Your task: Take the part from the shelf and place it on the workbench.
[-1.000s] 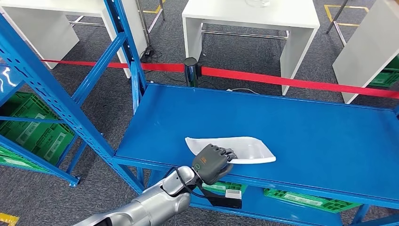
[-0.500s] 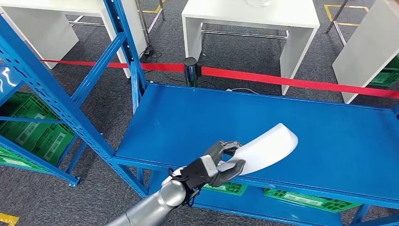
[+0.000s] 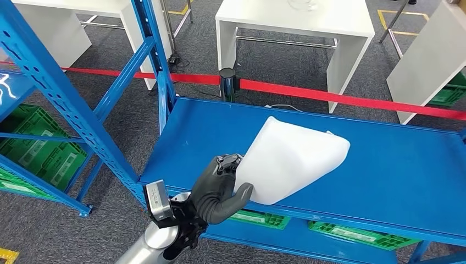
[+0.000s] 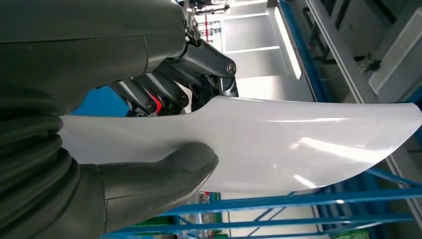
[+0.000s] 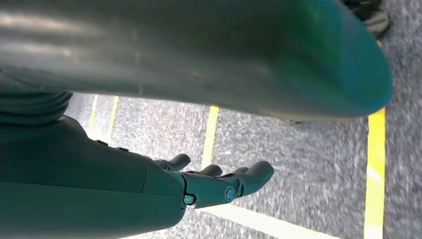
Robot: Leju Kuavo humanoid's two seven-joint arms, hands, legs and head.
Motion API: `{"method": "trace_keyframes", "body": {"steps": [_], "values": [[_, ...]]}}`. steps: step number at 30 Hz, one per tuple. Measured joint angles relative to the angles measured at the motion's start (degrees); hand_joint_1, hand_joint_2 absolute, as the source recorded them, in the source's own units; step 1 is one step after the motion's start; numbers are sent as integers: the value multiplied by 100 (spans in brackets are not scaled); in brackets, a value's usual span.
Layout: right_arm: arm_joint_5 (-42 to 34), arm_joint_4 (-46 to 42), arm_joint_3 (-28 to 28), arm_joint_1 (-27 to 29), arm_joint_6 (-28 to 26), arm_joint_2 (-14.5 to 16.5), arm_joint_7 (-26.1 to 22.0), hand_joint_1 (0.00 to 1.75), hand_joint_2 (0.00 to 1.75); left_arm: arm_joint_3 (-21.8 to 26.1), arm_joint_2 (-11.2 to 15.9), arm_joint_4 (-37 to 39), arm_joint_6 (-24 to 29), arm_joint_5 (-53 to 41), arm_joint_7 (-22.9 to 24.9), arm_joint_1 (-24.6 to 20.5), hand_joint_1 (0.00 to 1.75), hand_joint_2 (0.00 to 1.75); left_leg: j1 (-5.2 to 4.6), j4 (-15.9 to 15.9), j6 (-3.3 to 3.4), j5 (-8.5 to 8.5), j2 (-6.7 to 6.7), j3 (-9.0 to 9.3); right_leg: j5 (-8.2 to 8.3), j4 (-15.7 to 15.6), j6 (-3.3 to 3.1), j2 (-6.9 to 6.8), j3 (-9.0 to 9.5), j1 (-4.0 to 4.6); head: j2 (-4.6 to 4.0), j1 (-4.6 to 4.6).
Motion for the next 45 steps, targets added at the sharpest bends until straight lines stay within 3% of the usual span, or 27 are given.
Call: {"method": "trace_keyframes", "body": {"steps": [2,3,6,8,11,12,14,16,17,18,19,20,22,23,25,27,28,31,32,33,34,36,38,39,42,43,45], "values": [[0,-1,0,3,-13,-1,3,0,0,23,40,-82,-30,-8,15,73,175,175,5,29,-11,13,11,-49,-141,459,35,-2,-174,-15,0,2],[1,-1,0,3,-23,-4,-4,0,0,34,57,-109,-48,-20,25,100,175,175,14,55,-23,21,12,-81,-49,386,50,-4,-114,-23,0,3],[7,-2,0,-12,-43,-20,-60,0,0,62,80,-181,-115,-61,46,154,175,175,47,167,-100,48,4,-194,389,-603,68,0,449,-43,0,4],[15,-2,0,-27,-39,-21,-101,0,0,93,90,-229,-142,-86,49,187,175,175,38,224,-183,73,-9,-238,481,-875,-3,28,572,-24,0,5],[54,-2,0,-32,-23,-20,-148,0,0,157,121,-303,-154,-131,48,256,175,175,36,231,-311,123,-22,-279,533,-860,-180,28,465,-14,0,2],[72,-2,0,-31,-19,-21,-158,0,0,180,138,-322,-154,-147,47,282,175,175,44,290,-348,38,-16,-324,578,-868,-235,15,421,-18,0,1],[101,-2,0,-31,-17,-26,-164,0,0,221,166,-354,-151,-175,44,325,175,175,60,716,-402,-404,0,-495,679,-882,-311,-13,312,-23,0,-4],[124,-2,0,-31,-17,-34,-162,0,0,255,191,-382,-146,-204,43,375,175,175,63,1437,-432,-905,8,-691,781,-878,-328,-28,186,-10,0,-9],[130,-2,0,-31,-17,-39,-160,0,0,270,203,-389,-142,-220,43,409,175,175,63,1705,-434,-1006,8,-717,834,-874,-327,-36,121,-1,0,-9],[129,-2,0,-30,-18,-44,-156,0,0,281,214,-394,-140,-237,42,441,175,175,62,1799,-424,-986,8,-652,885,-870,-323,-42,57,8,0,-9],[122,-2,-1,-30,-23,-50,-152,0,0,288,224,-398,-138,-250,39,470,175,175,60,1673,-403,-877,8,-475,936,-866,-315,-46,-3,16,0,-9],[109,-2,-1,-31,-28,-55,-149,0,0,293,230,-402,-138,-260,33,492,175,175,56,1348,-371,-748,7,-195,983,-864,-303,-47,-60,22,0,-9],[83,-2,-3,-30,-38,-62,-146,0,0,299,234,-420,-138,-274,7,516,175,175,28,527,-305,-671,8,398,1072,-870,-256,-45,-127,29,0,-6],[71,-3,-4,-30,-40,-67,-145,0,0,302,235,-431,-138,-275,-7,529,175,175,7,250,-277,-681,7,570,1115,-882,-221,-45,-131,27,0,-9],[56,-3,-8,-31,-46,-74,-132,0,0,308,237,-445,-147,-276,-33,557,175,175,-29,96,-224,-661,7,627,1204,-933,-142,-43,-116,18,0,-17],[50,-2,-14,-28,-54,-85,-93,0,0,309,237,-445,-158,-285,-77,578,175,175,-14,30,-129,-556,22,578,1191,-938,-71,-33,-132,8,0,-23],[54,-2,-16,-24,-57,-92,-65,0,0,309,236,-444,-158,-303,-114,590,175,175,-1,1,-75,-485,33,544,1047,-836,-43,-26,-180,7,0,-17],[76,-2,-17,-20,-57,-114,-3,0,0,309,235,-427,-141,-374,-207,669,175,175,-2,-9,11,-285,55,342,270,92,9,-17,-476,7,0,11],[78,-2,-17,-19,-57,-123,4,0,0,309,235,-416,-137,-387,-220,701,175,175,-10,5,15,-224,60,249,135,415,20,-17,-538,7,0,15],[80,-2,-17,-18,-57,-133,11,0,0,309,236,-405,-133,-395,-229,730,175,175,-17,25,13,-163,64,151,128,593,24,-17,-517,8,0,15],[85,-2,-17,-18,-57,-144,18,0,0,309,236,-396,-128,-399,-237,749,175,175,-20,51,5,-111,65,58,238,553,21,-17,-390,9,0,15],[107,-2,-17,-24,-51,-161,41,0,0,309,235,-383,-110,-406,-254,780,175,175,-20,124,-28,-22,65,-115,471,-92,-7,-19,156,12,0,16],[131,-4,-17,-32,-39,-171,51,0,0,309,232,-369,-93,-394,-268,822,175,175,-31,189,-83,48,65,-219,464,-787,-66,-13,618,38,0,13],[146,-5,-17,-34,-27,-173,45,0,0,311,230,-357,-96,-361,-273,849,175,175,-34,202,-118,85,66,-240,416,-954,-103,-9,701,57,0,17],[227,-5,-7,-32,45,-158,-2,0,0,341,233,-287,-150,-246,-278,916,175,175,-28,199,-228,148,56,-300,532,-1015,-225,-25,605,60,0,34],[255,-5,0,-37,68,-150,-19,0,0,364,236,-263,-158,-246,-277,932,175,175,-22,281,-264,26,49,-359,605,-1032,-269,-37,547,44,0,32],[300,-6,14,-44,104,-142,-52,0,0,410,244,-221,-157,-269,-276,955,175,175,2,757,-333,-494,38,-521,753,-1046,-321,-56,397,24,0,20]]}}
